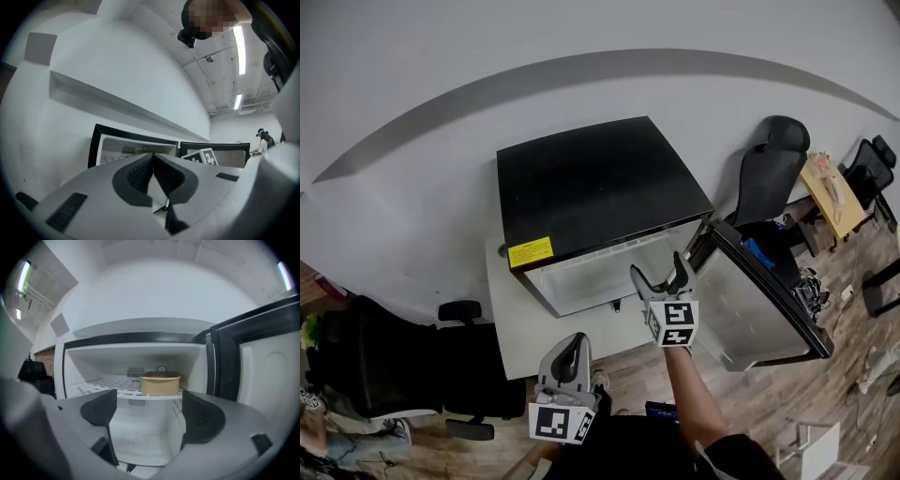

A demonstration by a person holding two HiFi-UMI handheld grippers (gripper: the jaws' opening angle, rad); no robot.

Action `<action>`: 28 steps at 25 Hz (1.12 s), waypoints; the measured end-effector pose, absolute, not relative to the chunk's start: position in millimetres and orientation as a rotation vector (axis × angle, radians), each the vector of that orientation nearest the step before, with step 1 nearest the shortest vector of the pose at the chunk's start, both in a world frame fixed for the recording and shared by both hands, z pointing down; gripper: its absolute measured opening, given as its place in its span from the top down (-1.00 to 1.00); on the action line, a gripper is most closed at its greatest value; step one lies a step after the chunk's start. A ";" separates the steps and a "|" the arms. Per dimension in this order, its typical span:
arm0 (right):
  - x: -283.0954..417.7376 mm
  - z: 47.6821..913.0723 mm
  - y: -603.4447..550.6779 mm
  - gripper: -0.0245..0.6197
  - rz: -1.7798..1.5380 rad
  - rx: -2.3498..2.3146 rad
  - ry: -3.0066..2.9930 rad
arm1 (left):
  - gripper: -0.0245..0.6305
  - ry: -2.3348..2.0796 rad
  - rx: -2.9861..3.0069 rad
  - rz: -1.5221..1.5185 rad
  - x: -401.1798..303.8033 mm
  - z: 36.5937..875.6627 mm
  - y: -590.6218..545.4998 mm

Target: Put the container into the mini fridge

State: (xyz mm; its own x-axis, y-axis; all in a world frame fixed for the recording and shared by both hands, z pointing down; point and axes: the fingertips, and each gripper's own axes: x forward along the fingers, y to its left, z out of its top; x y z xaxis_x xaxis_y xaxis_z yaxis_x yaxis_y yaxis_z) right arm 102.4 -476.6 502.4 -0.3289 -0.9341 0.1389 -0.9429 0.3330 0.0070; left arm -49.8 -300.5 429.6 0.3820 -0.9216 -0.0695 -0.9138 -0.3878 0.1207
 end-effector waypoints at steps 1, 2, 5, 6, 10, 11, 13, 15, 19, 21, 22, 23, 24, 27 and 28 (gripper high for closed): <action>101.5 504.8 -463.4 -0.46 0.132 1.723 -2.481 | 0.90 -1.706 2.560 -0.193 -47.9 429.2 -293.1; 100.8 507.8 -450.0 -0.46 0.152 1.700 -2.494 | 0.90 -1.710 2.562 -0.193 -45.8 428.6 -285.2; 104.6 517.4 -406.9 -0.34 0.196 1.678 -2.496 | 0.90 -1.723 2.565 -0.192 -38.4 426.1 -255.6; 108.4 520.0 -392.2 -0.15 0.199 1.692 -2.485 | 0.90 -1.729 2.562 -0.192 -36.3 425.6 -244.3; 119.5 528.8 -339.7 0.53 0.237 1.708 -2.466 | 0.90 -1.754 2.540 -0.172 -31.5 426.8 -200.8; 121.5 530.9 -327.8 0.57 0.253 1.705 -2.463 | 0.90 -1.761 2.534 -0.164 -31.2 427.2 -190.6; 126.0 533.3 -305.0 0.68 0.279 1.708 -2.458 | 0.90 -1.769 2.524 -0.150 -30.9 428.5 -171.8; 129.4 532.7 -285.2 0.75 0.294 1.715 -2.460 | 0.90 -1.773 2.518 -0.143 -31.7 430.2 -158.1; 129.5 525.0 -250.6 0.80 0.305 1.706 -2.475 | 0.90 -1.774 2.520 -0.151 -35.5 427.9 -143.0; 129.3 520.6 -232.6 0.81 0.295 1.697 -2.483 | 0.90 -1.776 2.533 -0.156 -37.6 425.3 -137.6; 128.5 517.8 -223.9 0.81 0.291 1.696 -2.488 | 0.90 -1.776 2.539 -0.162 -39.5 423.8 -135.8; 127.2 514.2 -215.6 0.81 0.285 1.696 -2.492 | 0.90 -1.774 2.543 -0.170 -41.8 422.1 -134.5; 125.6 509.9 -207.6 0.81 0.279 1.698 -2.496 | 0.90 -1.771 2.548 -0.177 -44.3 420.4 -133.3; 120.9 493.7 -185.3 0.82 0.268 1.722 -2.512 | 0.90 -1.765 2.563 -0.188 -53.3 417.0 -129.8; 119.0 486.9 -178.3 0.82 0.265 1.736 -2.521 | 0.90 -1.762 2.566 -0.189 -57.3 417.1 -128.8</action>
State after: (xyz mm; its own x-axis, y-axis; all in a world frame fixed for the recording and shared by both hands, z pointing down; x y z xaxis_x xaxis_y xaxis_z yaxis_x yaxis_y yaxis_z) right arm 119.0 -178.3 486.9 -0.3596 -0.9203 0.1539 -0.9322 0.3471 -0.1024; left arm -57.3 -128.8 417.1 0.3543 -0.9311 -0.0870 -0.9283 -0.3614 0.0872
